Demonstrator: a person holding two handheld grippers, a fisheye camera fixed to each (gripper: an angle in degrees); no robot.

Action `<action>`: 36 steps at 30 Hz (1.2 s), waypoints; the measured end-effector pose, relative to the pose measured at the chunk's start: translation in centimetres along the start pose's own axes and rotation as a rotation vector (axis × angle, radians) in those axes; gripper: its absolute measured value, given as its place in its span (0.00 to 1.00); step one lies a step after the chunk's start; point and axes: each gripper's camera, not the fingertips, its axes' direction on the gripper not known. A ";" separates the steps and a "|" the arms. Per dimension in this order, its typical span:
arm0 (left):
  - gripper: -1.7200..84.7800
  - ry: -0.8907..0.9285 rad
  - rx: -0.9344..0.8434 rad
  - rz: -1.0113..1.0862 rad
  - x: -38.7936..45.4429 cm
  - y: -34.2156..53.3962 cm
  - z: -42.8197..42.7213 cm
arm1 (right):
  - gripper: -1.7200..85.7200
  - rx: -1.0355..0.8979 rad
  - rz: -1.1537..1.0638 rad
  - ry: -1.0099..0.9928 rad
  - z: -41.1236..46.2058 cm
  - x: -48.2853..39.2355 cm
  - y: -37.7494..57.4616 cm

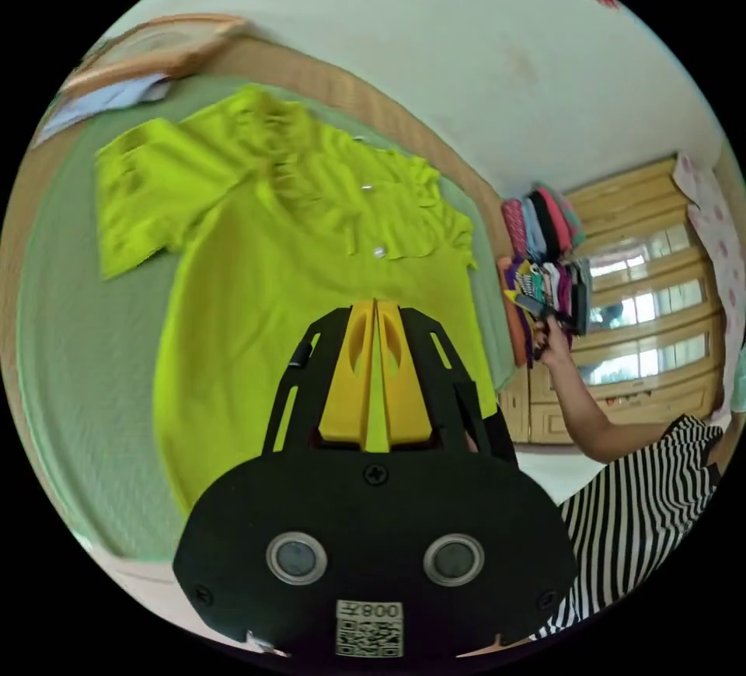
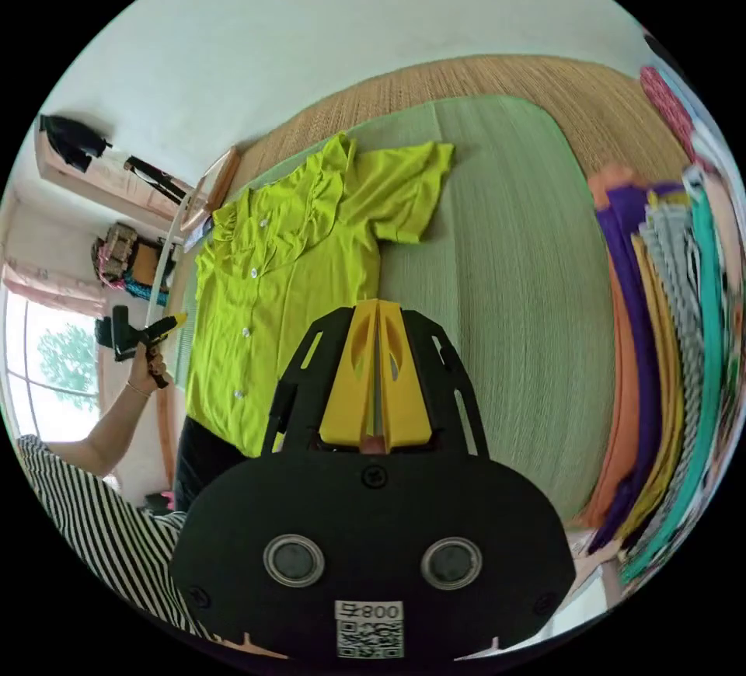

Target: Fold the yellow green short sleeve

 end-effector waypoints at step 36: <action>0.02 0.083 -0.063 0.303 5.0 -27.5 25.2 | 0.02 0.138 -0.080 0.090 3.7 -3.1 -5.1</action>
